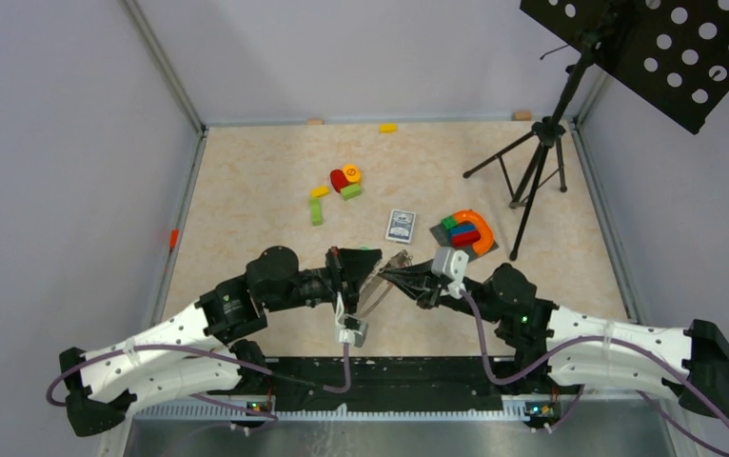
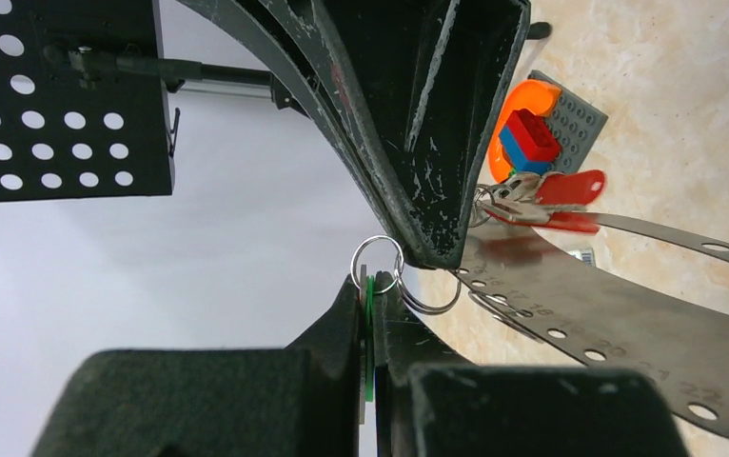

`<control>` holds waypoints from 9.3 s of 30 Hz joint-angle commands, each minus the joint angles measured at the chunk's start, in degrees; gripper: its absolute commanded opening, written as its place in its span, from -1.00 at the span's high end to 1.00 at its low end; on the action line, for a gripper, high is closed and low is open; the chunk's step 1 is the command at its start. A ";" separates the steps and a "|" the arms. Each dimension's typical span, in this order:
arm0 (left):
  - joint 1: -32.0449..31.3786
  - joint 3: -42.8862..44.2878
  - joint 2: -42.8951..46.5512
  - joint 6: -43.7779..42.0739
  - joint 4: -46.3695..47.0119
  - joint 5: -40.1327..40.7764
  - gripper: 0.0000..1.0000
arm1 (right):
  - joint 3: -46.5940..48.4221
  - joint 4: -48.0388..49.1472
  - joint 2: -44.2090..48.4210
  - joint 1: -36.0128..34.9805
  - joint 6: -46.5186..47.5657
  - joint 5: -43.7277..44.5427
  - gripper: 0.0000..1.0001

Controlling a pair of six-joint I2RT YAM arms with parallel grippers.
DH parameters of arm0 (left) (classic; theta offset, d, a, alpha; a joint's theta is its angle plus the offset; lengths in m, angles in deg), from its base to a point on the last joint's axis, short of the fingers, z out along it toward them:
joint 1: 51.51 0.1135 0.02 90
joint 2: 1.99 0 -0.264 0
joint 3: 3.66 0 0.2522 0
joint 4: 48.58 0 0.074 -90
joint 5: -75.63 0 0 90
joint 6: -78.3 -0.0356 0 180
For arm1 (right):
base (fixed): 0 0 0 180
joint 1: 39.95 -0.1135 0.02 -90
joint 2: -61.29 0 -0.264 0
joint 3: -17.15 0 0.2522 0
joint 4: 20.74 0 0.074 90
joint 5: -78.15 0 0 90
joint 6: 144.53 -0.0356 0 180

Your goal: Remove the keys from the keyring

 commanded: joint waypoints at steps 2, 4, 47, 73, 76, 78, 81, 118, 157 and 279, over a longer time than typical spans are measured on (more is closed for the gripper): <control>-0.03 0.47 1.31 -0.31 4.18 3.31 1.00 | -0.64 3.52 2.44 -0.39 -2.63 0.56 1.00; -0.01 0.25 1.65 -0.42 4.51 4.02 1.00 | -0.94 3.44 3.07 -0.42 -2.93 1.16 1.00; 0.06 -2.02 -0.14 1.41 7.22 4.18 1.00 | -1.81 5.09 5.77 -0.43 -0.94 1.53 1.00; 0.06 1.17 -0.01 2.28 10.55 4.39 1.00 | -7.01 3.70 6.01 -0.49 -2.75 4.90 1.00; 0.09 1.01 0.23 2.28 10.55 4.29 1.00 | -5.98 1.99 5.52 -0.40 -2.32 4.39 1.00; 0.06 0.92 0.17 2.28 10.55 4.45 1.00 | -5.76 2.06 5.12 -0.42 -2.73 1.79 1.00; 0.10 0.72 0.24 2.36 10.50 4.31 1.00 | -5.25 2.50 4.37 -0.48 -3.36 -2.60 1.00; 0.01 1.60 1.73 2.54 5.83 -1.24 1.00 | 2.64 0.03 1.51 -0.39 5.04 6.42 0.40; 0.06 1.36 1.57 2.45 7.12 -0.71 1.00 | -0.63 7.87 -1.97 -0.37 -2.01 4.47 1.00; 0.04 -0.42 2.18 0.48 6.77 2.25 1.00 | -2.24 18.98 -6.21 -0.50 -8.31 7.00 0.92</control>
